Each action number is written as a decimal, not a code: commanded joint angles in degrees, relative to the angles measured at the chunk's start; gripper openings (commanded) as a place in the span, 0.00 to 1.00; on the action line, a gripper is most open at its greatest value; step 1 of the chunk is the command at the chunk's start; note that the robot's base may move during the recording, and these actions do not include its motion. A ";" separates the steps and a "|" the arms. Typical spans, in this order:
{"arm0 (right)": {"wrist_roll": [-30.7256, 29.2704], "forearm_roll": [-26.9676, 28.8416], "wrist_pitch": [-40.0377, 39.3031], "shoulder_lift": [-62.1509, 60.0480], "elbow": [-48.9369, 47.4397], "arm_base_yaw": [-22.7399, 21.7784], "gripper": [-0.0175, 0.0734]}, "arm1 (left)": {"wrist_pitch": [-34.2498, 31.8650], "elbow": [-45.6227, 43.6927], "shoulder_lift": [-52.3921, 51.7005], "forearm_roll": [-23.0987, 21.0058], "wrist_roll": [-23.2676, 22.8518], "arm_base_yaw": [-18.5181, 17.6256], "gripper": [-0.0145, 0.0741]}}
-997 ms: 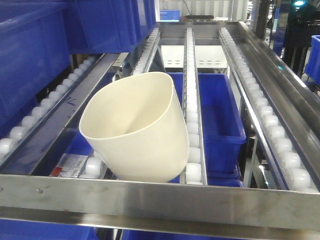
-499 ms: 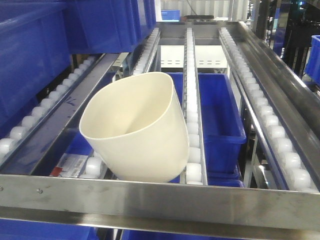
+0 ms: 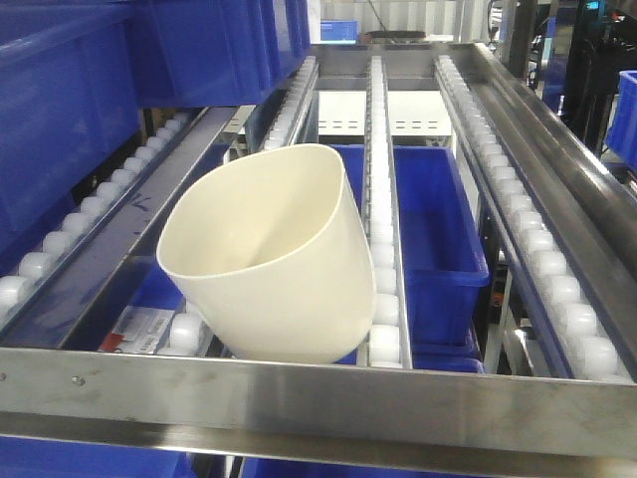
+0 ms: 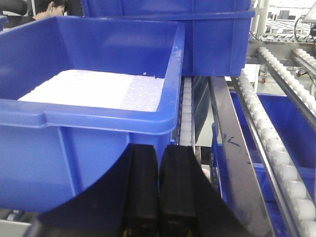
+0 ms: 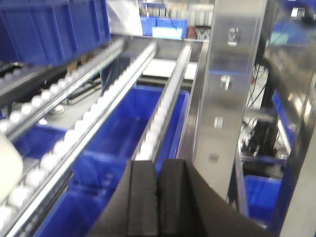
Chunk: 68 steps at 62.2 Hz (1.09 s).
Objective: Move white bin to right shelf second layer
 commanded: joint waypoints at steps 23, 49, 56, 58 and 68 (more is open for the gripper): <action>-0.07 0.65 -7.65 -1.13 0.59 -0.33 0.25 | -4.77 1.56 -0.87 -0.30 -0.30 -0.28 0.26; -0.07 0.65 -7.53 -1.13 0.59 -0.33 0.25 | -4.77 1.56 -0.87 -0.30 -0.30 -0.28 0.26; -0.07 0.65 -7.53 -1.13 0.59 -0.33 0.25 | -4.77 1.56 -0.87 -0.30 -0.30 -0.28 0.26; -0.07 0.65 -7.53 -1.13 0.59 -0.33 0.25 | -4.77 1.56 -0.87 -0.30 -0.30 -0.28 0.26; -0.07 0.65 -7.53 -1.13 0.59 -0.33 0.25 | -4.77 1.56 -0.87 -0.30 -0.30 -0.28 0.26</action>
